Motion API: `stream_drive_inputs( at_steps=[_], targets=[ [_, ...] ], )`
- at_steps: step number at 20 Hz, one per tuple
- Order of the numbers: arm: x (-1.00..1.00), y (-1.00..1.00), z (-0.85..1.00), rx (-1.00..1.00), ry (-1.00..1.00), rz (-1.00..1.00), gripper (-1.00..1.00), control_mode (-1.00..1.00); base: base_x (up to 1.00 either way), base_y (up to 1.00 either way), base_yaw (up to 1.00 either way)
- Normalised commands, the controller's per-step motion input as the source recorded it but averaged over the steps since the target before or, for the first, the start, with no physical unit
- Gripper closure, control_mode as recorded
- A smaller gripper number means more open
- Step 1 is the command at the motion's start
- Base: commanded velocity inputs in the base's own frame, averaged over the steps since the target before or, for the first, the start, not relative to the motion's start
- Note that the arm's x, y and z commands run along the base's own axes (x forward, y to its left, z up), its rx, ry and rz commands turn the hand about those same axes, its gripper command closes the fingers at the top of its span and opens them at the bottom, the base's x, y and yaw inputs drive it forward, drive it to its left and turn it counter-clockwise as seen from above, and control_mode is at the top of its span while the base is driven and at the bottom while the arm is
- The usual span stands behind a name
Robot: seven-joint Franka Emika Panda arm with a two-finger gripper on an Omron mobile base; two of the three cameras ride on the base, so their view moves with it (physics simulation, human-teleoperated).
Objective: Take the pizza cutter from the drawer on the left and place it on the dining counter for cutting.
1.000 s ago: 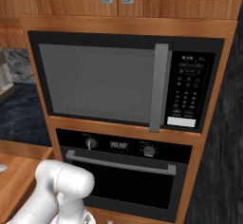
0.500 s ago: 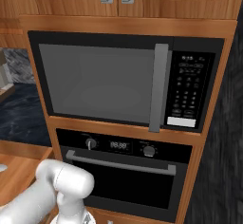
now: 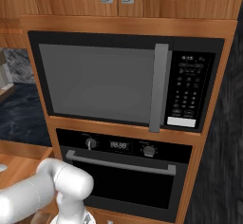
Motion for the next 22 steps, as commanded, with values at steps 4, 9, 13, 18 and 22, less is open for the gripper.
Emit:
stream_drive_inputs(
  at_steps=[4, 9, 13, 18, 22],
  targets=[
    [-0.01, 0.38, -0.33, 0.11, 0.18, -0.34, -1.00, -1.00, 0.00, 0.00, 0.00],
    [-0.05, 0.40, -0.35, 0.11, 0.14, -0.35, -1.00, -1.00, 0.00, 0.00, 0.00],
    [-0.06, 0.28, -0.25, 0.12, 0.11, -0.31, -1.00, -1.00, 0.00, 0.00, 0.00],
    [-0.03, 0.01, -0.03, 0.15, 0.19, -0.18, -1.00, -1.00, 0.00, 0.00, 0.00],
    [-0.28, 0.00, -0.24, 0.09, 0.21, -0.11, -1.00, -1.00, 0.00, 0.00, 0.00]
  ],
)
